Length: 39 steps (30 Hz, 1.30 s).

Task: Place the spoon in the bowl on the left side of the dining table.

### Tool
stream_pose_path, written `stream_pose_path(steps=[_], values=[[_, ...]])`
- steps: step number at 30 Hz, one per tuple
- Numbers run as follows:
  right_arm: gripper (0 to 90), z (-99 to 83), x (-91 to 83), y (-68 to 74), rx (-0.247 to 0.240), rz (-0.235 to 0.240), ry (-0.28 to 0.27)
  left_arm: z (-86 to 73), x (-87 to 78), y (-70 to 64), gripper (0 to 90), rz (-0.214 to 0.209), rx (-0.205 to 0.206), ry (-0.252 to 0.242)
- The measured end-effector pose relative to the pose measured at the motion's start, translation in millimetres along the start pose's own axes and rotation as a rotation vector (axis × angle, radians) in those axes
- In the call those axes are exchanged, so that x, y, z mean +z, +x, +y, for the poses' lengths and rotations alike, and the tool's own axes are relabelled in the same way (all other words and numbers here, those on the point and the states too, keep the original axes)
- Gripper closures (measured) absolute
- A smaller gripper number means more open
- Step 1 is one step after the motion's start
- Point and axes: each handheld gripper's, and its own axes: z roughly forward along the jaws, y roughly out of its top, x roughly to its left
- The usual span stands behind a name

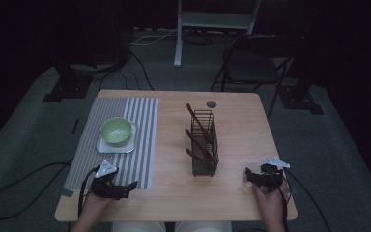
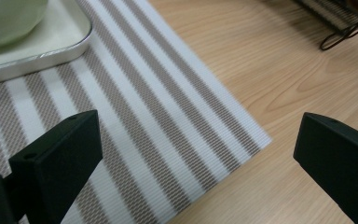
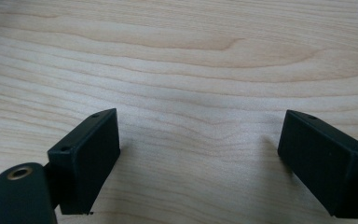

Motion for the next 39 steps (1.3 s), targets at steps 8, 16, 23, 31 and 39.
stream_pose_path(steps=[8,16,23,31,39], values=[[12.0,0.0,0.0,0.0,0.0,0.0,0.0,12.7,4.1,-9.4,1.1,-0.03,0.027,-0.009],[12.0,0.1,0.1,-0.2,-0.002,0.002,0.0,23.0,10.0,-17.8,1.1,-0.052,0.057,-0.012],[12.0,0.1,0.1,-0.3,-0.003,0.002,0.0,37.1,13.1,-27.2,1.1,-0.069,0.094,-0.02],[12.0,0.1,0.1,-0.3,-0.003,0.003,0.0,51.1,19.3,-36.2,1.1,-0.097,0.129,-0.027],[12.0,0.1,0.1,-0.4,-0.004,0.002,0.0,65.3,22.4,-45.8,1.1,-0.147,0.147,-0.044]])
